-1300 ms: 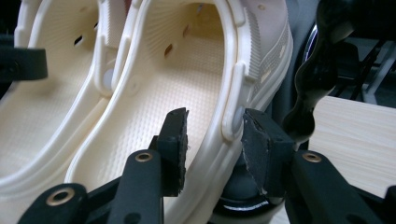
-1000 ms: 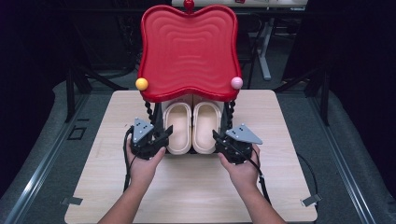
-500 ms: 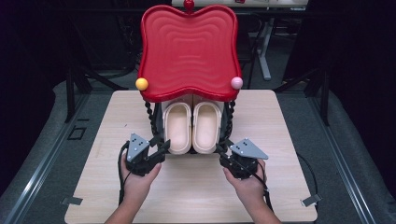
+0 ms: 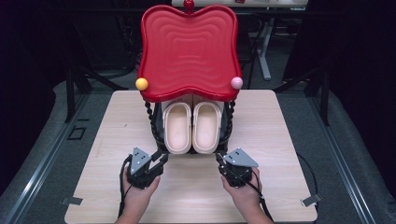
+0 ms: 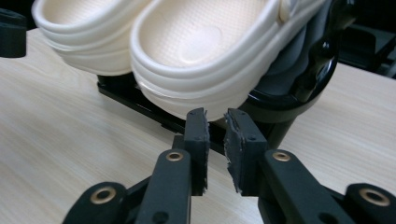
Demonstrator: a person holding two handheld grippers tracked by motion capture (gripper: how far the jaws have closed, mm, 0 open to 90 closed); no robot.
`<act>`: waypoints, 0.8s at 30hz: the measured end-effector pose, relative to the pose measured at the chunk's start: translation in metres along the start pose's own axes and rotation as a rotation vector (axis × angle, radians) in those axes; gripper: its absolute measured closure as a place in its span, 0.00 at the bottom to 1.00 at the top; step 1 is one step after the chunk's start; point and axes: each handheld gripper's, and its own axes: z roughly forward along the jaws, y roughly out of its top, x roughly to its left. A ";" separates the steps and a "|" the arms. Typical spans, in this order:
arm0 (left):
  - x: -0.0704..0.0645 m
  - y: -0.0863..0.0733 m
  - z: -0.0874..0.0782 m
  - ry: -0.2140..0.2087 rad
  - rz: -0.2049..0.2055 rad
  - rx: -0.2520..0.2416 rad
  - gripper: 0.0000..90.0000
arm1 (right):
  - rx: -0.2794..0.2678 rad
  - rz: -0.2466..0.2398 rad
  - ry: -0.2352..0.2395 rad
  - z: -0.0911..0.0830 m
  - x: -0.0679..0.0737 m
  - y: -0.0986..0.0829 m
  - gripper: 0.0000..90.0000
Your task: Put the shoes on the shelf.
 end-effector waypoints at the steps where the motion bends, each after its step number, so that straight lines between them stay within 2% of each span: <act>1: 0.002 0.001 0.001 0.008 0.002 0.001 0.78 | -0.001 0.006 -0.003 0.002 -0.001 0.000 0.89; 4: 0.005 0.004 0.006 0.038 -0.009 -0.016 0.81 | -0.014 0.016 -0.031 0.007 -0.006 0.003 0.90; 6: 0.008 0.008 0.009 0.041 -0.023 -0.026 0.83 | -0.022 0.050 -0.032 0.010 -0.011 0.008 0.91; 9: 0.008 0.014 0.013 0.051 -0.017 -0.036 0.87 | -0.037 0.084 -0.033 0.015 -0.016 0.013 0.94; 15: 0.012 0.025 0.023 0.081 -0.018 -0.051 0.93 | -0.062 0.100 -0.065 0.024 -0.021 0.021 0.96; 19: 0.011 0.029 0.028 0.077 -0.016 -0.046 0.98 | -0.061 0.108 -0.068 0.031 -0.020 0.022 0.98; 22: 0.011 0.032 0.029 0.092 0.006 -0.027 1.00 | -0.063 0.100 -0.073 0.032 -0.019 0.023 1.00; 24: 0.012 0.033 0.030 0.090 -0.004 -0.025 1.00 | -0.062 0.097 -0.076 0.034 -0.020 0.024 1.00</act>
